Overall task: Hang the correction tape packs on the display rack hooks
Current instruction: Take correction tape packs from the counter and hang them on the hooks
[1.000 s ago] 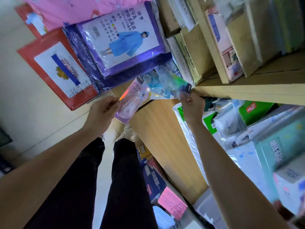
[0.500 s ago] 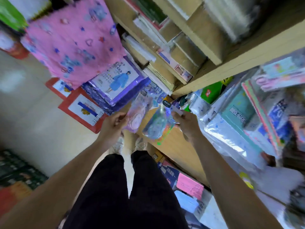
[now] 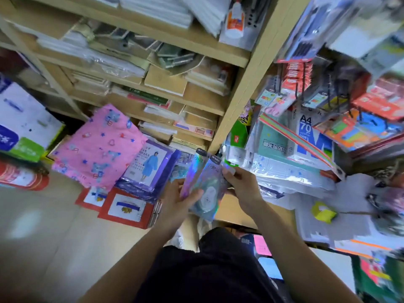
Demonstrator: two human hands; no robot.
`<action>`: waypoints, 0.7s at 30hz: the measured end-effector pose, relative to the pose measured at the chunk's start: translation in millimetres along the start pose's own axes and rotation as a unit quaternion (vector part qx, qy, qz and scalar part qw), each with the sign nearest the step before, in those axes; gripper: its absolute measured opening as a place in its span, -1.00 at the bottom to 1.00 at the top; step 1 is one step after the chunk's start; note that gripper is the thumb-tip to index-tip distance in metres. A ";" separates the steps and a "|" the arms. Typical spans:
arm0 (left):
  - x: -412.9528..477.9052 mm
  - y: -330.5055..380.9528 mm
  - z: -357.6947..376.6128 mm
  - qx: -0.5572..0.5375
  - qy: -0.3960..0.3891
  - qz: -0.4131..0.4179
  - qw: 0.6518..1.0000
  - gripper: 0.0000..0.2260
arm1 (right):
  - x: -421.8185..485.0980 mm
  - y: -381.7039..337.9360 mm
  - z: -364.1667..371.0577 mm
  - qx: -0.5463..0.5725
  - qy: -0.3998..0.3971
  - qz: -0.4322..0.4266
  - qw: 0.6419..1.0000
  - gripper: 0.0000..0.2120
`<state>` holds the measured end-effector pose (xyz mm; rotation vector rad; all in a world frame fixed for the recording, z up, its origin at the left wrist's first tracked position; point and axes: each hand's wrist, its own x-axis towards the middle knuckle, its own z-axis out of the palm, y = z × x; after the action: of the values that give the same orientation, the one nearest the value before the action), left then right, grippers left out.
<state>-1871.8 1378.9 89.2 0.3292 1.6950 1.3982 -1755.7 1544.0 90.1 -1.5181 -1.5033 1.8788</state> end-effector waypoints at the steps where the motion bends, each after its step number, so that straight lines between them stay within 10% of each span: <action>1: -1.3 3.9 1.6 0.018 -0.001 0.009 1.000 -0.56 | -5.8 -2.8 -3.3 0.007 0.013 -0.009 1.000 -0.85; 10: -5.7 68.5 68.5 -0.040 0.029 0.109 0.993 -0.79 | -60.2 -30.3 -52.6 0.173 -0.154 -0.074 0.970 -0.55; 21: 22.5 177.2 163.2 0.015 -0.003 0.264 0.964 -0.87 | -40.2 -110.9 -129.7 0.297 -0.064 -0.173 0.937 -0.56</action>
<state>-1817.7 1559.1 241.4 0.8497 1.6928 1.7442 -1670.0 1627.8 218.0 -0.8147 -1.0148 1.9858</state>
